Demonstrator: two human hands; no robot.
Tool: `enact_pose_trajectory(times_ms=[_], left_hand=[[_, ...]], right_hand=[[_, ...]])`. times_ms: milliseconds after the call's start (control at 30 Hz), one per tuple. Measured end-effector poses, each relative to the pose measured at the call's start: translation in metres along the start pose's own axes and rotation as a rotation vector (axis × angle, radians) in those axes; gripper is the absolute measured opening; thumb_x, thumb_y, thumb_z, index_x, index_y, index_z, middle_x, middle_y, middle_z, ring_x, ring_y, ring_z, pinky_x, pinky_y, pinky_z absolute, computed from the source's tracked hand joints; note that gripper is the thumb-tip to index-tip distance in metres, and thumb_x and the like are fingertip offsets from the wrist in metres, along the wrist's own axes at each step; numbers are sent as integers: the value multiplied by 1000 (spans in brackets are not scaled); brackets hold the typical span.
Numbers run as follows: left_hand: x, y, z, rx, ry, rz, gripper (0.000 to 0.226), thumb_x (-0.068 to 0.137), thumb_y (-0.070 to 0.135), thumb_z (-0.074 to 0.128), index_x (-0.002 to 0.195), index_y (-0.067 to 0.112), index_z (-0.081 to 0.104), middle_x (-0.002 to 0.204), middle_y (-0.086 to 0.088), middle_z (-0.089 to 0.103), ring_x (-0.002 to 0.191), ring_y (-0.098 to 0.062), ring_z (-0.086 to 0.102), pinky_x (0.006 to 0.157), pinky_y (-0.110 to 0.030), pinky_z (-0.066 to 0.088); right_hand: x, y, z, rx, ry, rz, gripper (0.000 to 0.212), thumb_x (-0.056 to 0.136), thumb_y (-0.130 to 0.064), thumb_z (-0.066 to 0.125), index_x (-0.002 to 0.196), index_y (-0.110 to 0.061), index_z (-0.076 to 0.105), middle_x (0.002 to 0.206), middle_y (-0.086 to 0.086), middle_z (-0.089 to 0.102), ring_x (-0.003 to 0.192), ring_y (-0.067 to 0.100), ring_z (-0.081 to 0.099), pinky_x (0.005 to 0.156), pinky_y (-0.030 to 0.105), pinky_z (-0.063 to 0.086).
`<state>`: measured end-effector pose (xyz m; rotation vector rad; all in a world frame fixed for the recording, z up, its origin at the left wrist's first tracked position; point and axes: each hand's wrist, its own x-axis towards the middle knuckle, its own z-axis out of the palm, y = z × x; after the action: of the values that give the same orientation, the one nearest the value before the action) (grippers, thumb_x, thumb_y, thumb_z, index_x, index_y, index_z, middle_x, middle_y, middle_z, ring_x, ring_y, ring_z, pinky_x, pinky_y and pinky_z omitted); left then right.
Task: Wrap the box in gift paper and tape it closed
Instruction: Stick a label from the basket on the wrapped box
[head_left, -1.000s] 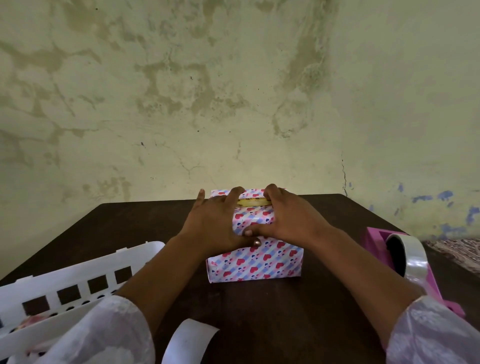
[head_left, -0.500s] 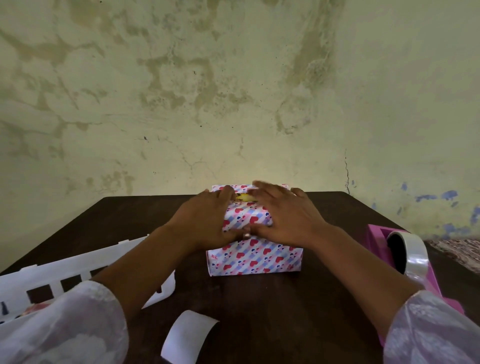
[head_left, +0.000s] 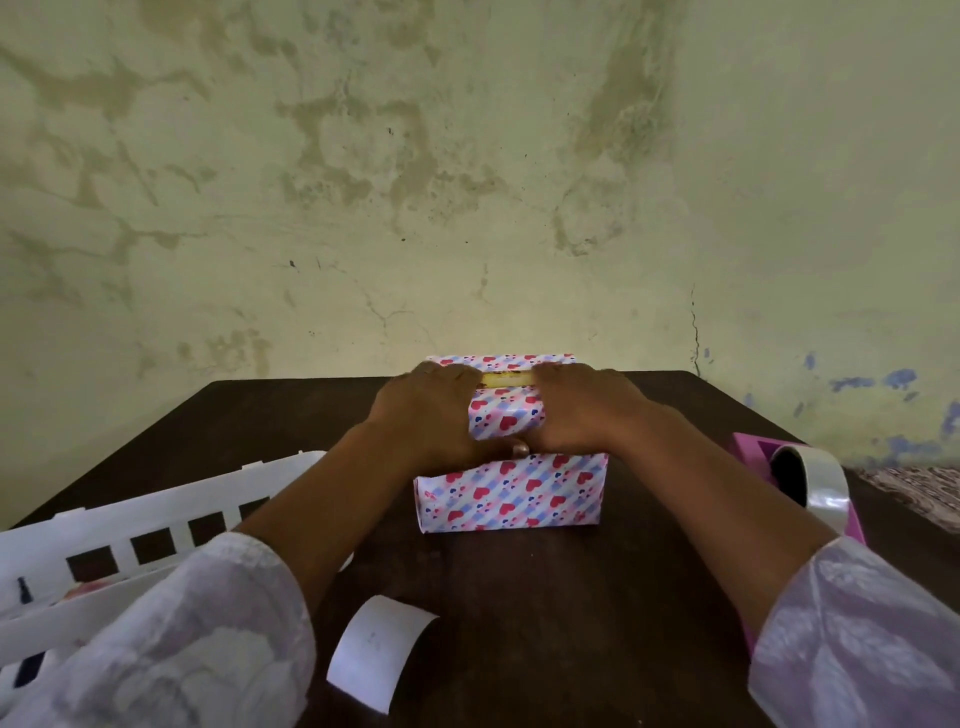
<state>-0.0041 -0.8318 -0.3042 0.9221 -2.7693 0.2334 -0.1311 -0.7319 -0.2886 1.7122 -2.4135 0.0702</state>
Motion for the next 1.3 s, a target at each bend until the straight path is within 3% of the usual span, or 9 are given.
enact_pose_trajectory(times_ms=[133, 233, 333, 533, 800, 967, 1067, 1167, 1300], left_hand=[[3, 1, -5, 101, 62, 89, 93, 70, 79, 49, 142, 22, 32, 146, -2, 37, 131, -24, 36, 108, -40, 31], [0, -1, -2, -20, -21, 56, 95, 74, 73, 52, 147, 22, 21, 154, -1, 26, 140, -21, 26, 115, -39, 18], [0, 0, 0, 14, -7, 36, 94, 75, 74, 50, 147, 22, 20, 155, -1, 25, 140, -21, 26, 115, -41, 15], [6, 7, -12, 273, 46, 9, 86, 67, 88, 33, 122, 26, 52, 122, -2, 58, 114, -22, 48, 100, -41, 32], [-14, -23, 8, -241, 148, 120, 50, 93, 52, 41, 136, 28, 47, 143, 5, 46, 132, -17, 39, 111, -35, 29], [-7, -24, 1, -209, 181, 153, 57, 83, 65, 45, 120, 24, 60, 127, 2, 58, 118, -18, 48, 98, -31, 34], [2, -23, -1, -187, 220, 190, 64, 72, 74, 35, 100, 23, 61, 107, 2, 63, 100, -18, 54, 84, -29, 39], [10, -17, -2, -167, 193, 195, 71, 67, 81, 30, 93, 20, 56, 99, 2, 63, 92, -18, 55, 88, -36, 43], [8, -12, -5, -129, 113, 141, 58, 71, 81, 37, 91, 26, 41, 89, 11, 52, 83, -13, 51, 89, -33, 37]], right_hand=[[7, -9, -1, -60, -16, -75, 79, 83, -39, 65, 145, -15, 23, 146, 9, 39, 132, 27, 38, 107, 42, 33], [4, -3, 3, -31, -53, -38, 87, 81, -52, 62, 148, -20, 17, 154, 5, 26, 140, 25, 27, 114, 45, 22], [0, 3, 7, -34, -7, -10, 86, 78, -61, 60, 145, -20, 23, 150, 4, 34, 136, 24, 33, 112, 44, 22], [2, 1, 2, -21, 0, 1, 83, 79, -54, 65, 142, -17, 27, 141, 7, 45, 127, 26, 44, 106, 42, 32], [-24, 15, 14, 165, 125, -35, 75, 82, -51, 63, 144, -25, 32, 152, -1, 33, 136, 20, 33, 111, 34, 26], [-21, 18, 21, 169, 221, -61, 67, 76, -54, 68, 129, -21, 43, 135, 0, 47, 117, 17, 48, 97, 30, 39], [-18, 21, 19, 192, 198, -78, 80, 72, -61, 68, 135, -23, 37, 140, -1, 43, 122, 18, 45, 100, 34, 37], [-8, 17, 12, 44, 77, -88, 99, 69, -69, 64, 146, -26, 19, 152, -1, 29, 136, 22, 30, 110, 45, 25], [-1, 15, 11, -30, 74, -84, 93, 71, -68, 63, 144, -25, 24, 148, 0, 36, 133, 22, 32, 109, 44, 27]])
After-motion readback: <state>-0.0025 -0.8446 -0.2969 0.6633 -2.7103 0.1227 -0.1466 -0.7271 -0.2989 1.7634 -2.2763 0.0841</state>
